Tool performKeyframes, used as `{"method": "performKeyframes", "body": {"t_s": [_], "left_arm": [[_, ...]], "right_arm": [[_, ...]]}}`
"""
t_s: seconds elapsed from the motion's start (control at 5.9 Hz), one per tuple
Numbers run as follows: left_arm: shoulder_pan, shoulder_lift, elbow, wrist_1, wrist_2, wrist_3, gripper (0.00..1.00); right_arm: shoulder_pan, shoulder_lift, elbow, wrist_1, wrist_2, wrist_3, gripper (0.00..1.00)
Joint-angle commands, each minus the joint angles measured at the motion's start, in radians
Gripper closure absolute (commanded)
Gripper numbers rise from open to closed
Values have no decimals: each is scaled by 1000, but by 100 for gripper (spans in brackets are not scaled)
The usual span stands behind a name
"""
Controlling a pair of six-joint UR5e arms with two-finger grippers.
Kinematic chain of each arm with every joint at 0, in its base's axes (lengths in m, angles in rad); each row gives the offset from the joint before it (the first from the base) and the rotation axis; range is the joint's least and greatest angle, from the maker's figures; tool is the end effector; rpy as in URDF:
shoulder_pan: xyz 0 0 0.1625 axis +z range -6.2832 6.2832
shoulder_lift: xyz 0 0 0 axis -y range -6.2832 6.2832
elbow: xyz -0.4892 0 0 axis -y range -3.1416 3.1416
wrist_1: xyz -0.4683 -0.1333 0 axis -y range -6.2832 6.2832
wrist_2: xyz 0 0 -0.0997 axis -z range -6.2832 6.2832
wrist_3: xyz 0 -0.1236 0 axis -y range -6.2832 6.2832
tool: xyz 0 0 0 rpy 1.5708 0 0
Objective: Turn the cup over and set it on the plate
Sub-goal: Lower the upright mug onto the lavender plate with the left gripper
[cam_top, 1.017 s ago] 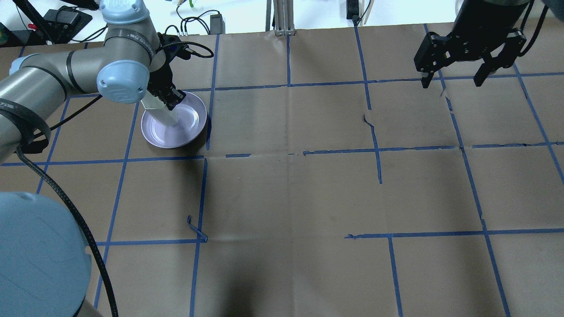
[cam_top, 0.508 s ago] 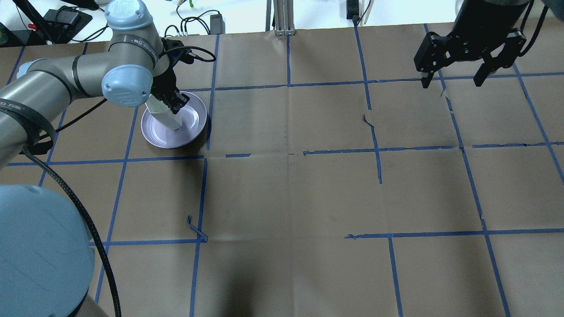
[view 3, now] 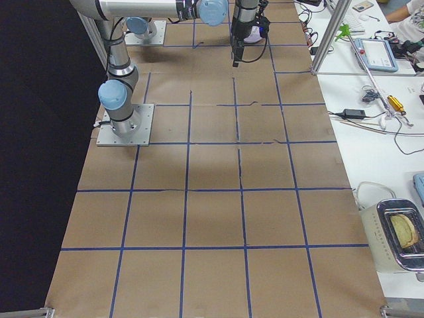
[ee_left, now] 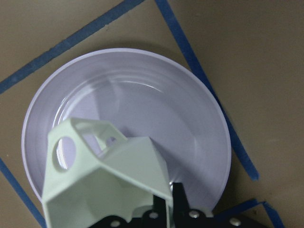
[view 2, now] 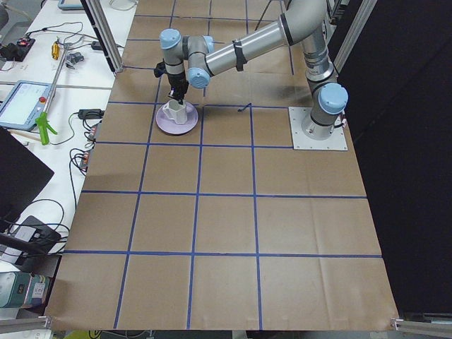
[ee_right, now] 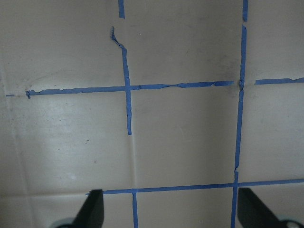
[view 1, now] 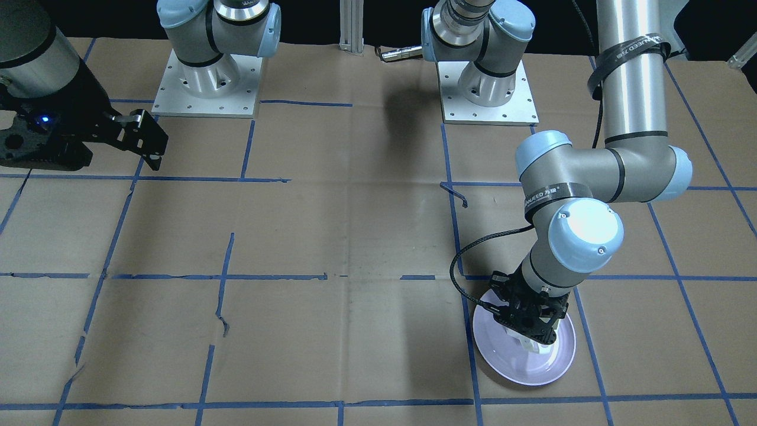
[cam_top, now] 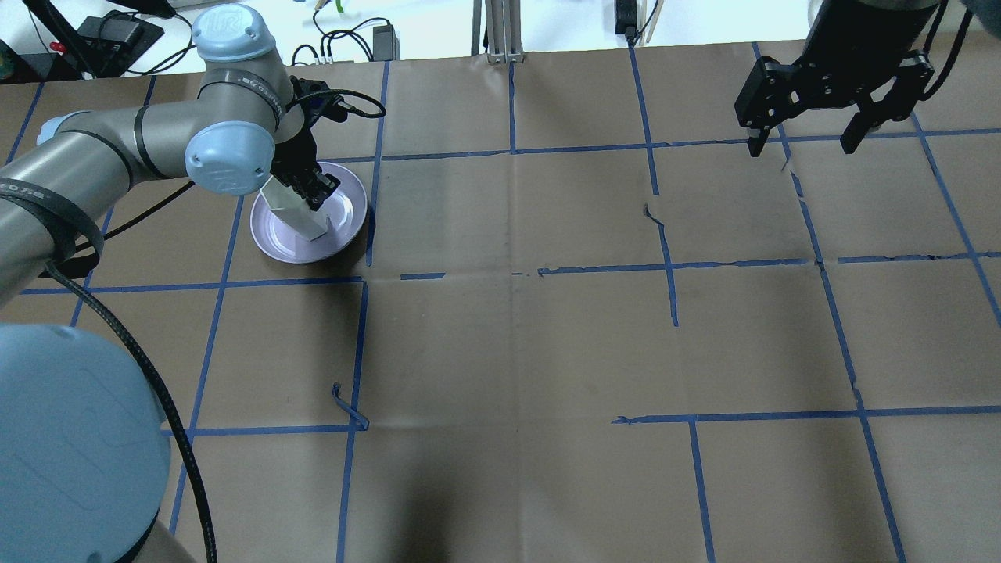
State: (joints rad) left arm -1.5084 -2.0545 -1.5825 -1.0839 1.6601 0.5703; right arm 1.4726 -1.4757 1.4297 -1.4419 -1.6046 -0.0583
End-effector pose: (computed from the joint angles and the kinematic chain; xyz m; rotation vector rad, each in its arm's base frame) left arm -0.0760 -0.7443 0.2490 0.7690 2.9606 0.0549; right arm 0.0693 -0.6131 0.5397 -0.0599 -3.1110 -0.1328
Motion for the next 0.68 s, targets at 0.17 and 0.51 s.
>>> {"method": "performKeyframes", "body": {"t_s": [0.17,0.51], "left_arm": [[-7,54,27,-78,1,-15,1],[-13,170,36,-206,-31,-200,1]], "right_arm": [[0,0,0,0,0,0,0],[0,0,0,0,0,0,0]]}}
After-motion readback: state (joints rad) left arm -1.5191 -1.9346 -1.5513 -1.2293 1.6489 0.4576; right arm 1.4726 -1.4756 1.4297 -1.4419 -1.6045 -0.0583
